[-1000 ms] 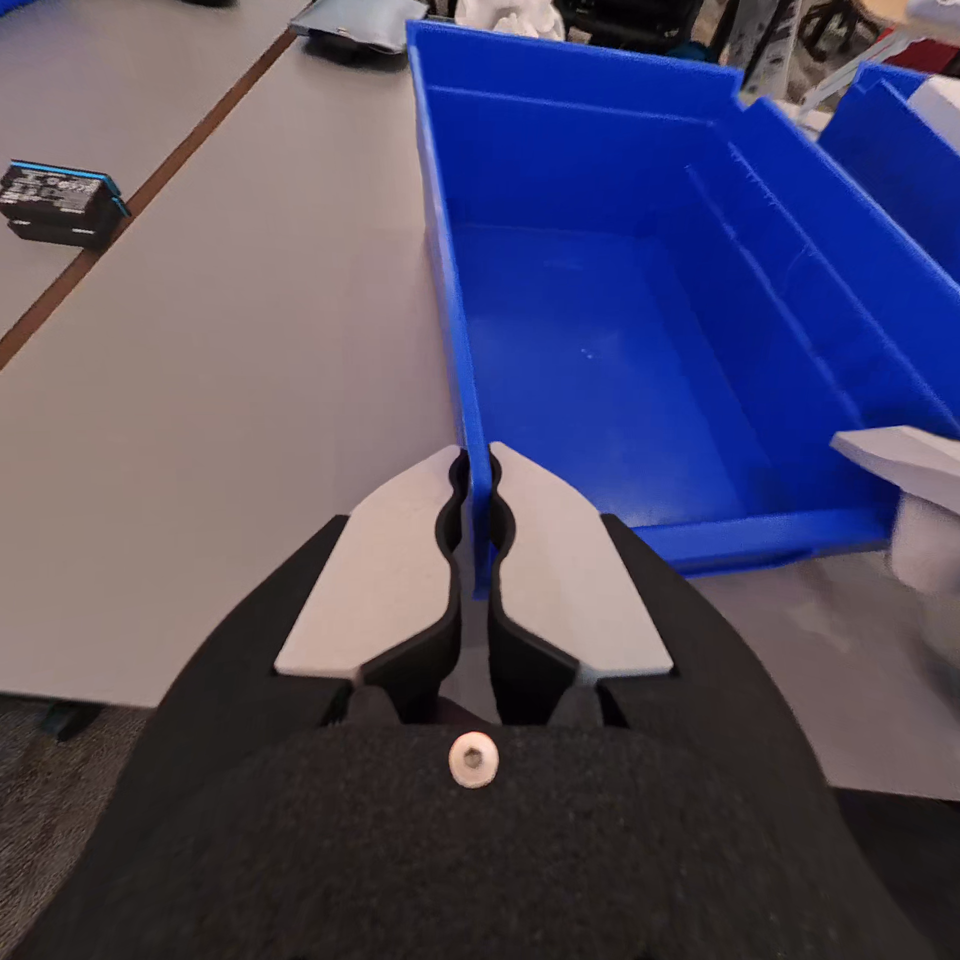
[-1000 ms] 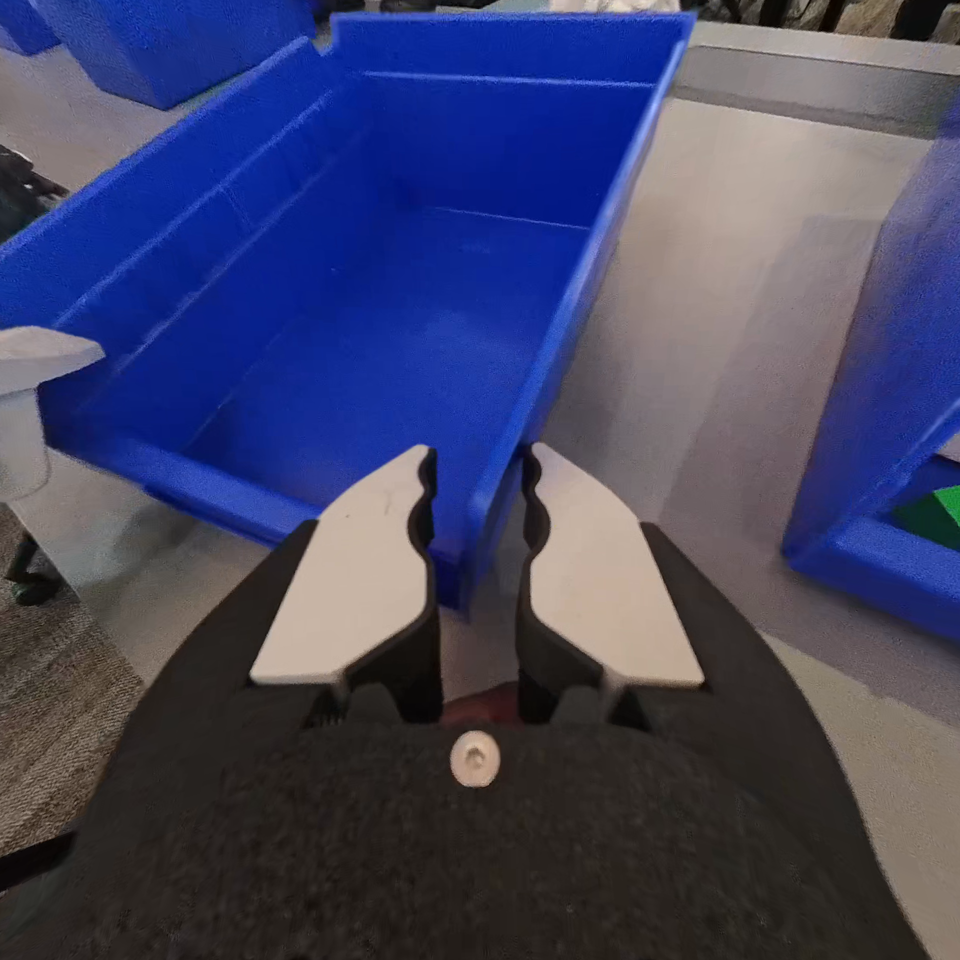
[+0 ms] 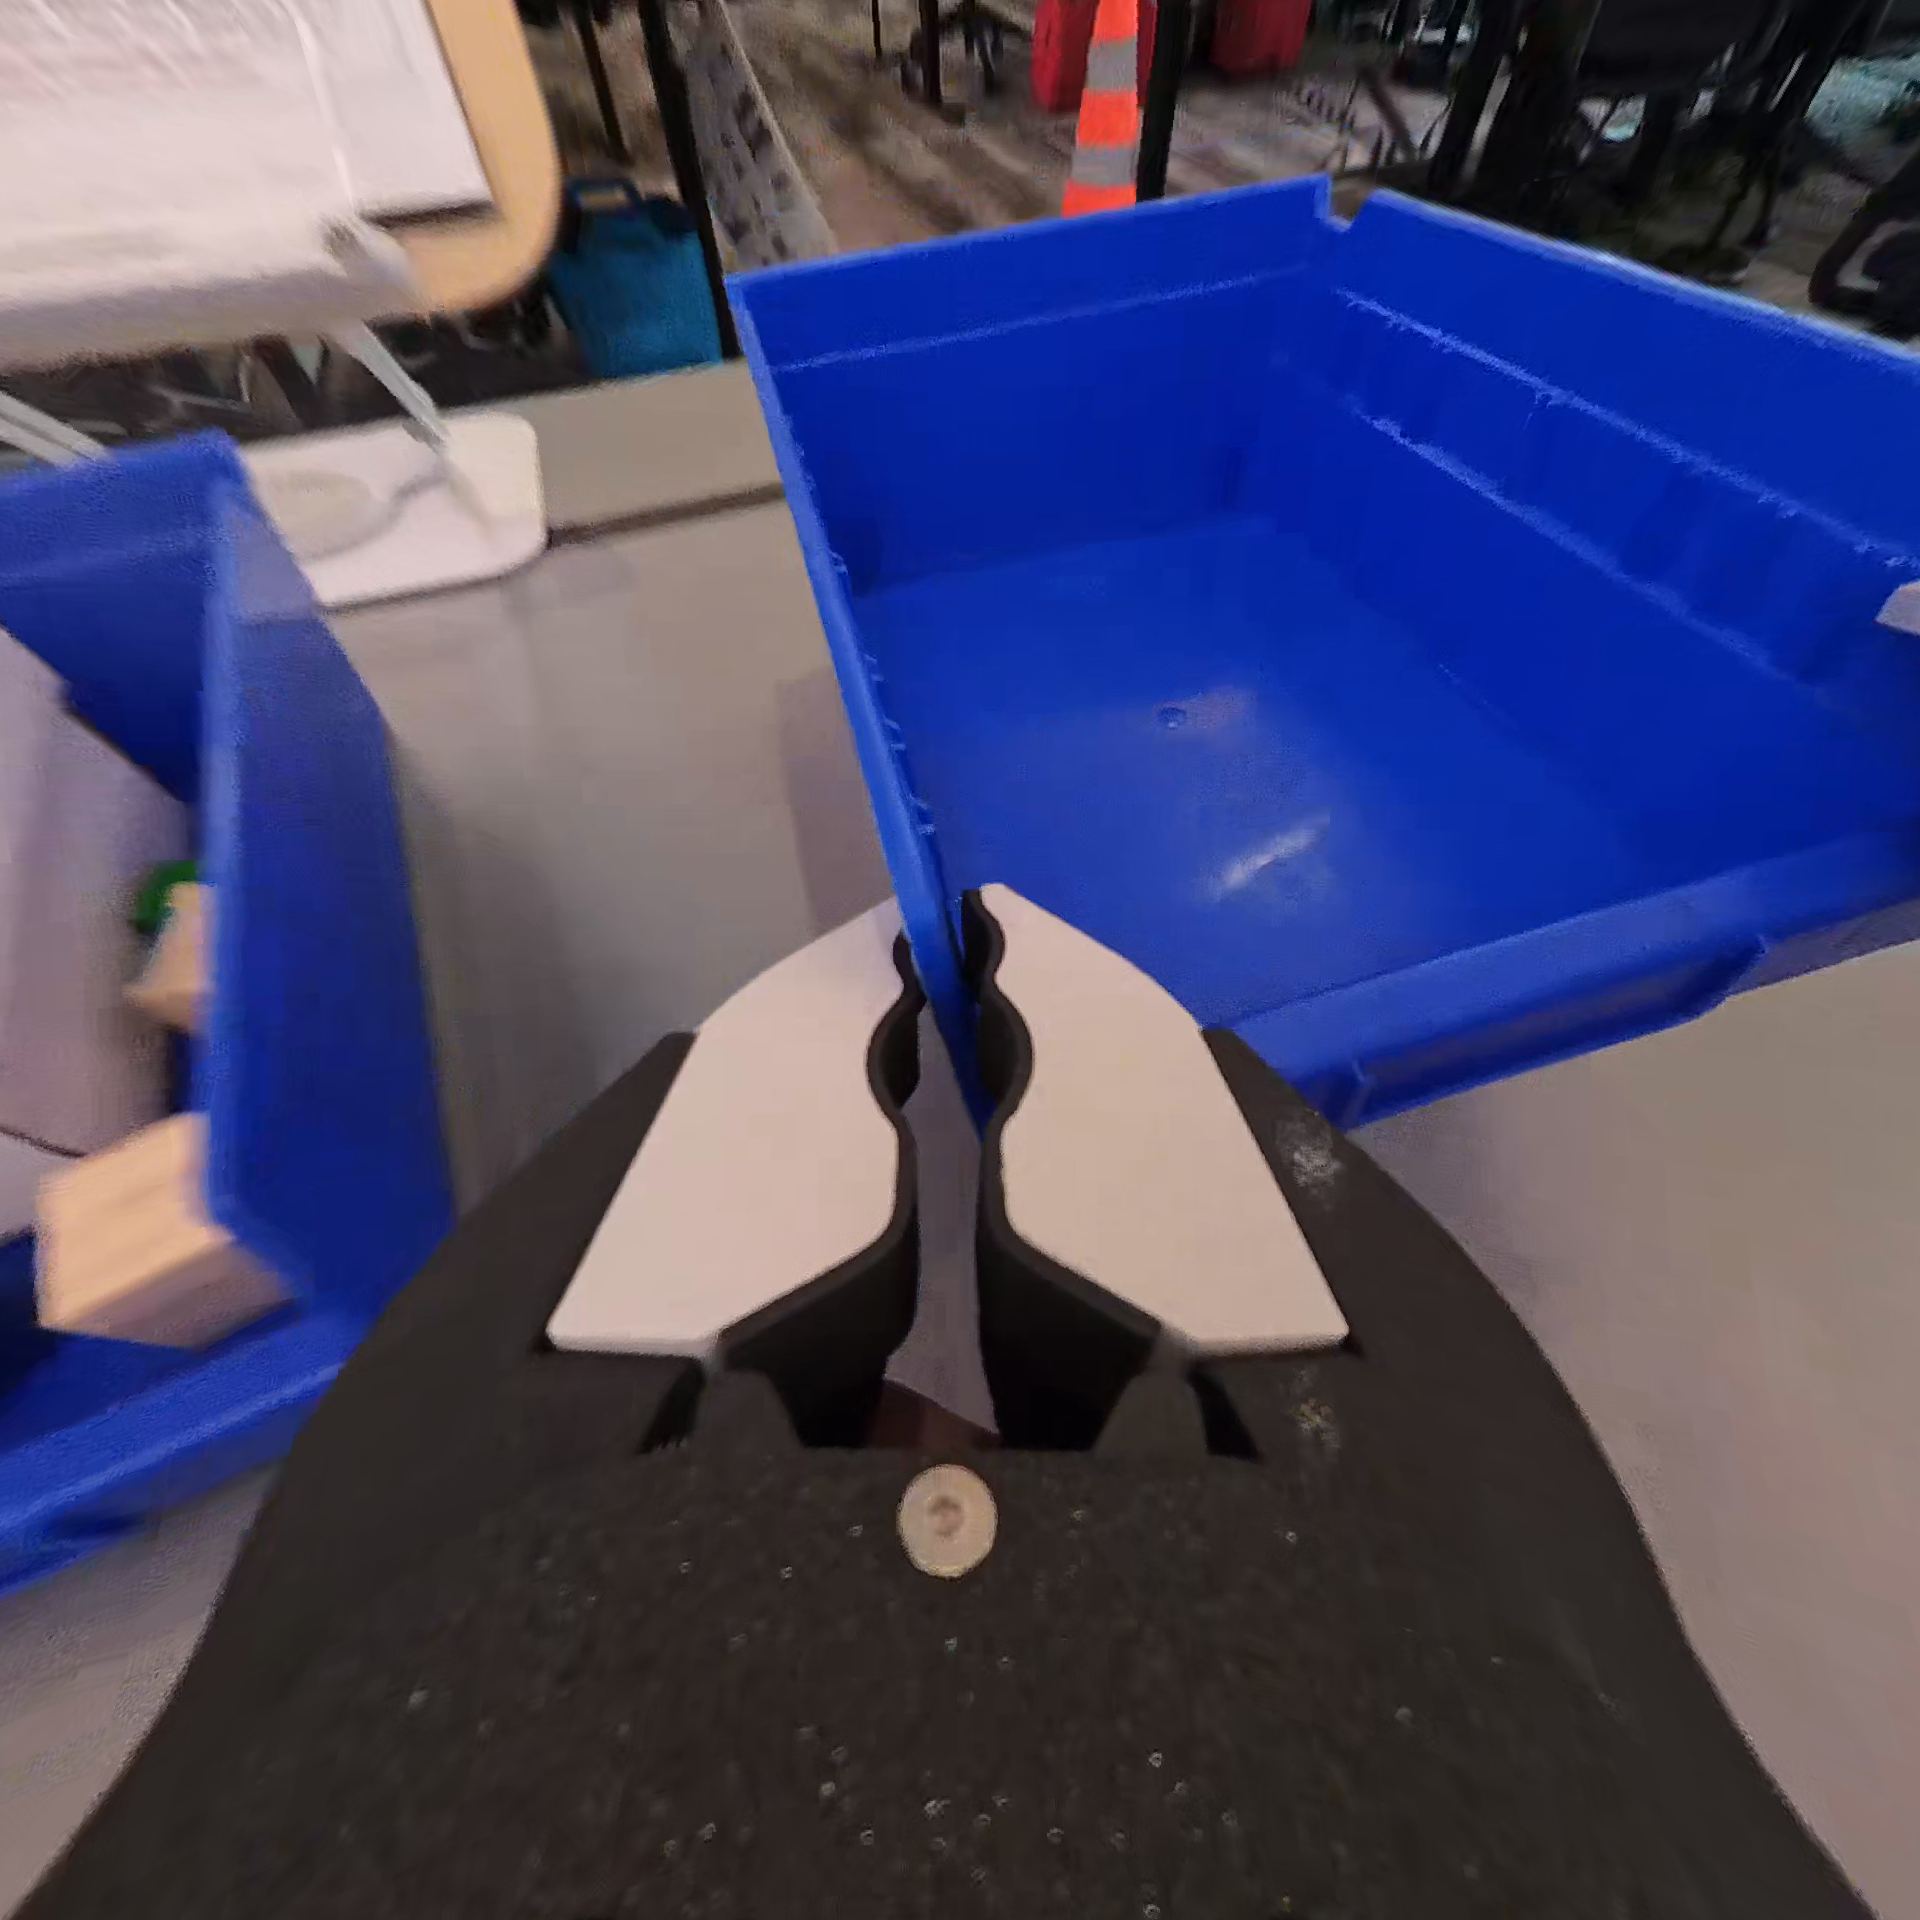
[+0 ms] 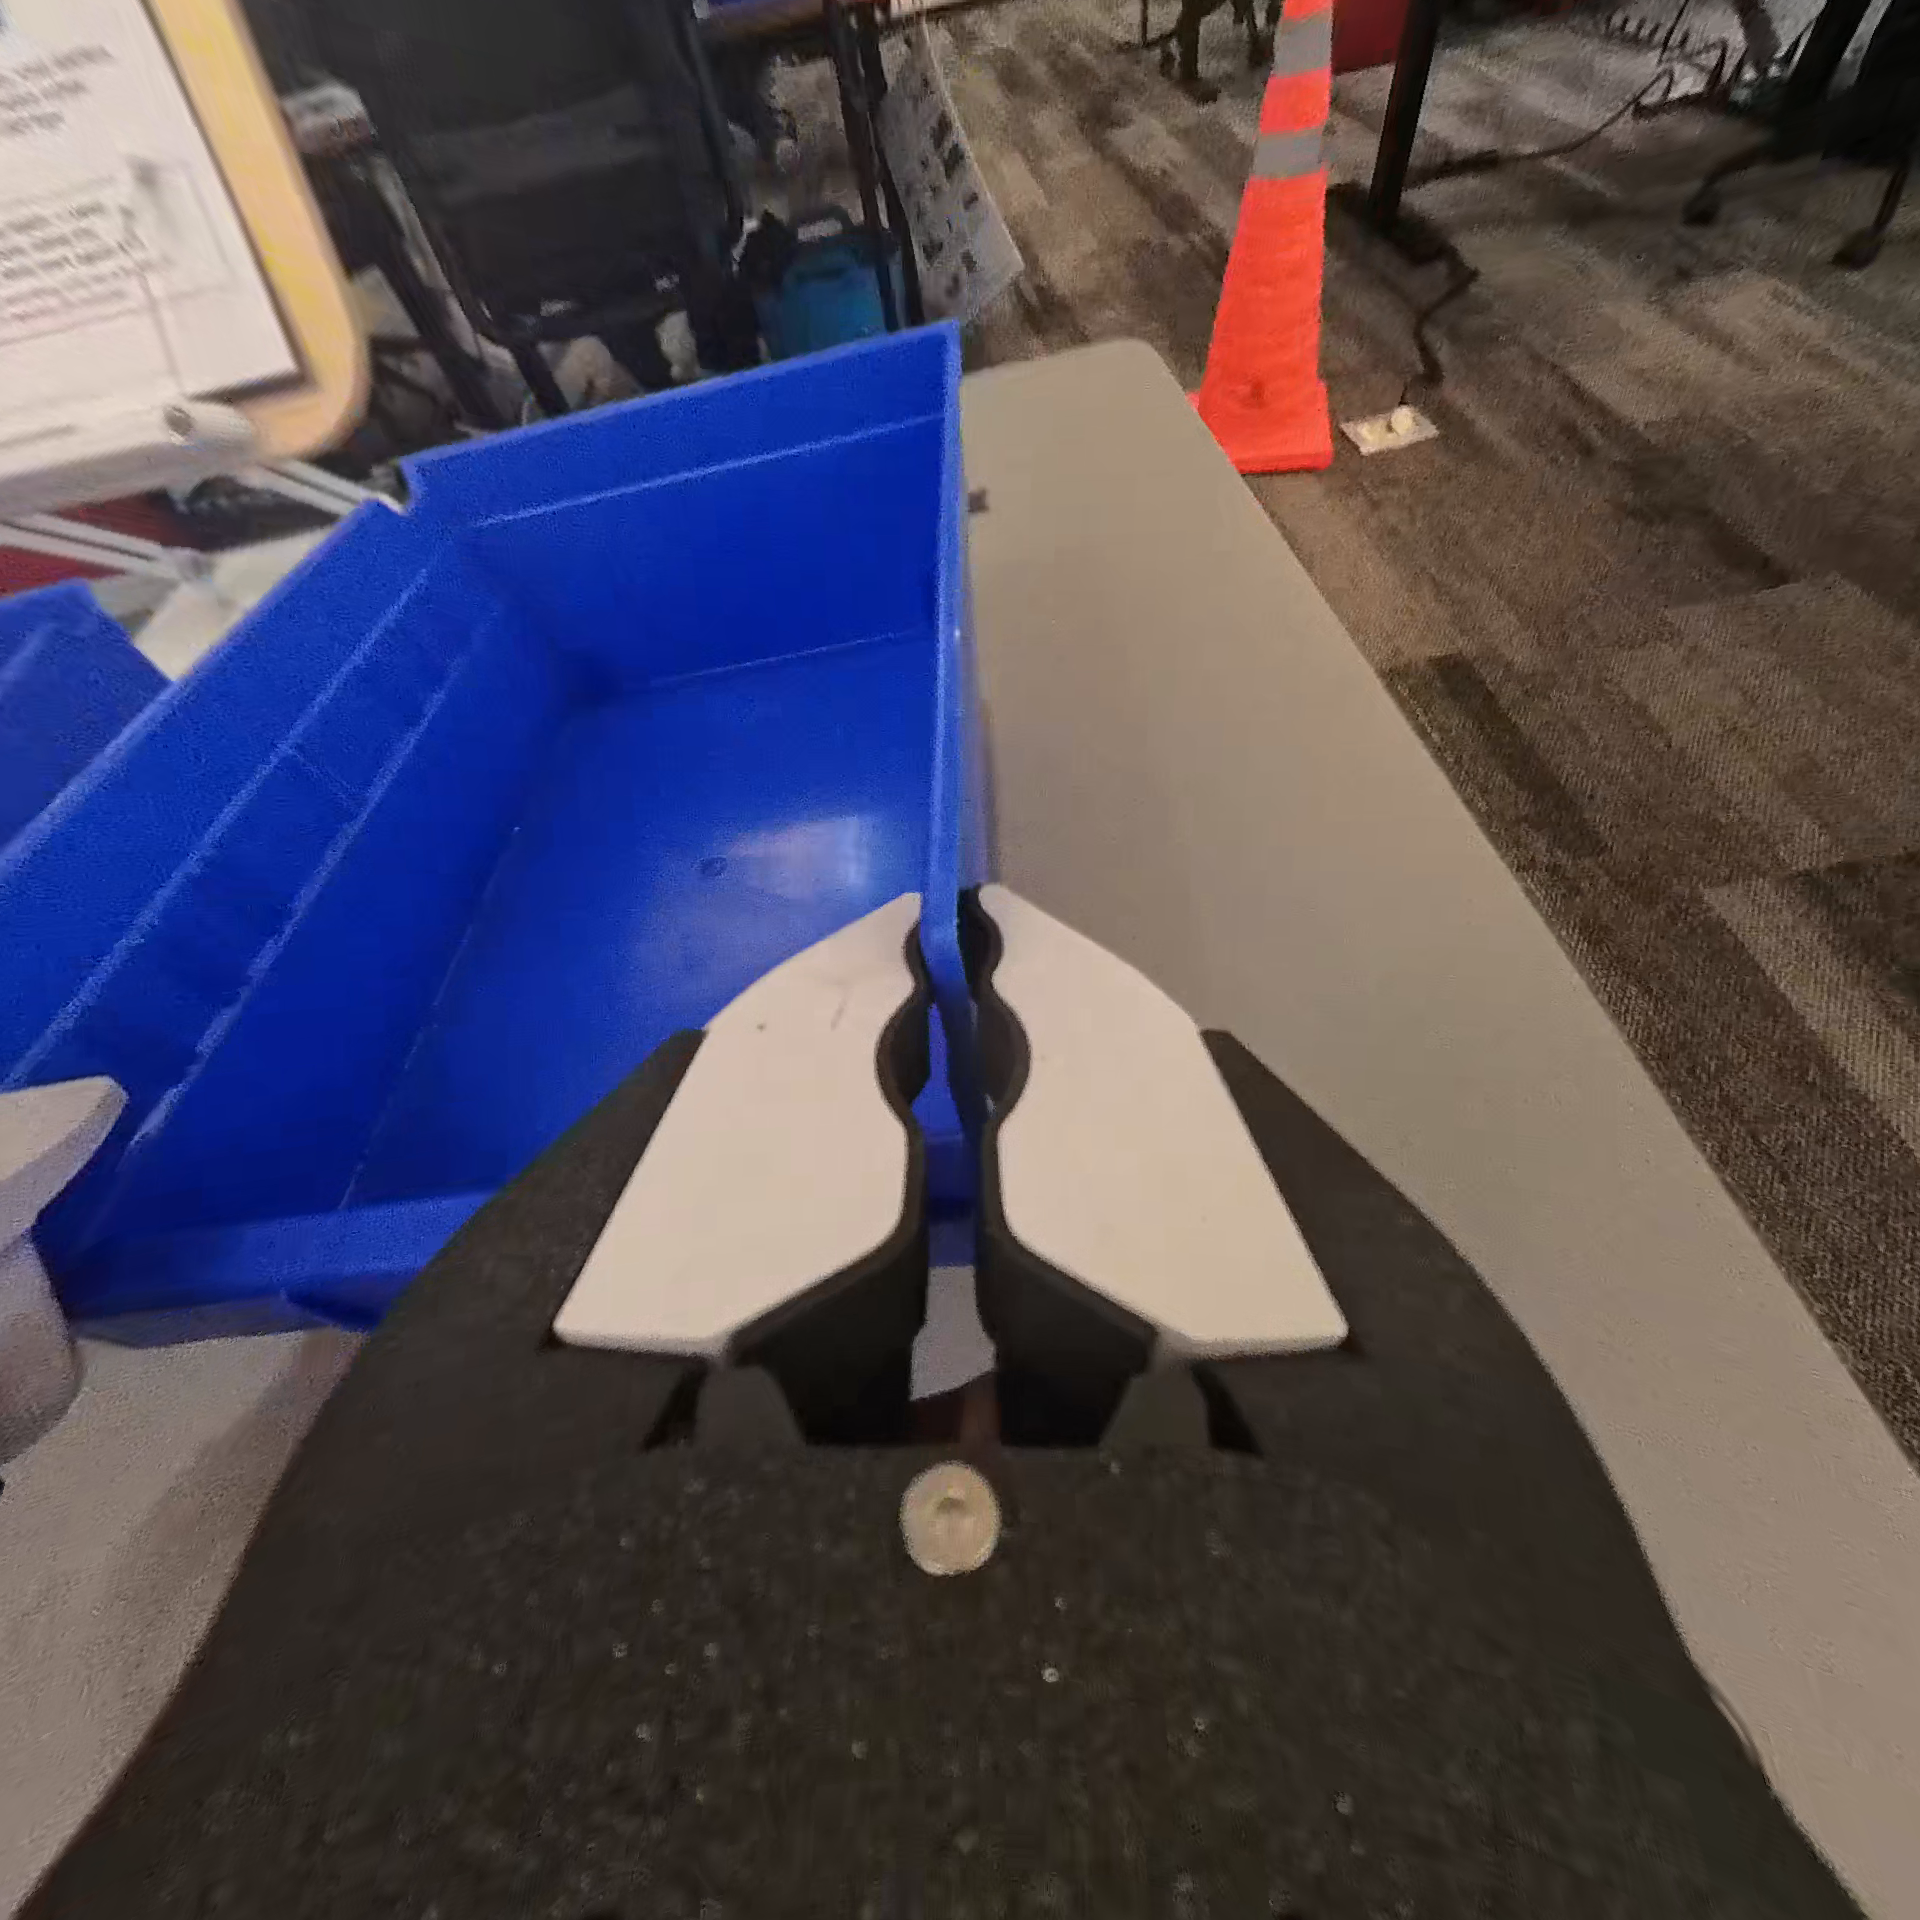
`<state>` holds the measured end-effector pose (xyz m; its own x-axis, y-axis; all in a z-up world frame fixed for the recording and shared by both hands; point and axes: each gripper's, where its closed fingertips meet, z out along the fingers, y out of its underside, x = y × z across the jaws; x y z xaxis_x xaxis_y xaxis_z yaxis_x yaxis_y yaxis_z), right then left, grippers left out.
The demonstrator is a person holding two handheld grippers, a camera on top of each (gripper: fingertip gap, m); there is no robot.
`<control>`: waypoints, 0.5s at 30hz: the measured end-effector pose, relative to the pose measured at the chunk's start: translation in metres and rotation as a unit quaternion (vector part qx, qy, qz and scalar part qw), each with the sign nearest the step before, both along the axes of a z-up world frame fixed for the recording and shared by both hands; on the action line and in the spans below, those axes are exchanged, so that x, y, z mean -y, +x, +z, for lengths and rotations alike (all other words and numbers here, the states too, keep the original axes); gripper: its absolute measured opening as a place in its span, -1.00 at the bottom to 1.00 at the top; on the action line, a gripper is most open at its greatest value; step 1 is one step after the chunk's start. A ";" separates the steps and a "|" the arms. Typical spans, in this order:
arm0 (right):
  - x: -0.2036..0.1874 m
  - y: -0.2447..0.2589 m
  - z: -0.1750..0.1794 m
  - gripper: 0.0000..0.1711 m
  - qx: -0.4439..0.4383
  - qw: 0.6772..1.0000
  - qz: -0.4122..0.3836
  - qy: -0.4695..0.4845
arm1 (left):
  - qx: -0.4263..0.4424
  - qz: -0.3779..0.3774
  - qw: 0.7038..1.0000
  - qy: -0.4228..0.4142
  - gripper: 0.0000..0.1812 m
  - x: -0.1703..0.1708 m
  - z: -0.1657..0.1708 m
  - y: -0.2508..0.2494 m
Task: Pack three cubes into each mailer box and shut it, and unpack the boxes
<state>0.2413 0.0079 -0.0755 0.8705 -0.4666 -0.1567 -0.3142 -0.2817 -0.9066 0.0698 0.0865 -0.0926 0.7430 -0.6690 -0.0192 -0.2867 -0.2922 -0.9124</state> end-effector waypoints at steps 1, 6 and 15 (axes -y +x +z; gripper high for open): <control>0.001 0.009 -0.013 -0.97 -0.004 1.000 0.002 -0.010 | -0.003 -0.002 1.000 -0.008 -0.94 0.003 -0.011 0.008; 0.009 0.042 -0.060 -0.90 -0.044 0.997 -0.033 -0.055 | -0.045 -0.025 0.999 -0.013 -0.90 0.013 -0.047 0.038; 0.057 0.047 -0.046 -0.52 -0.012 0.982 -0.022 -0.188 | -0.058 -0.265 0.952 -0.139 -0.48 0.103 -0.037 -0.014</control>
<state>0.2885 -0.0489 -0.1218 0.8466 -0.5320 0.0147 -0.3526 -0.5814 -0.7333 0.0556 -0.0168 -0.1300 0.3037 -0.9405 0.1527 -0.5548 -0.3048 -0.7741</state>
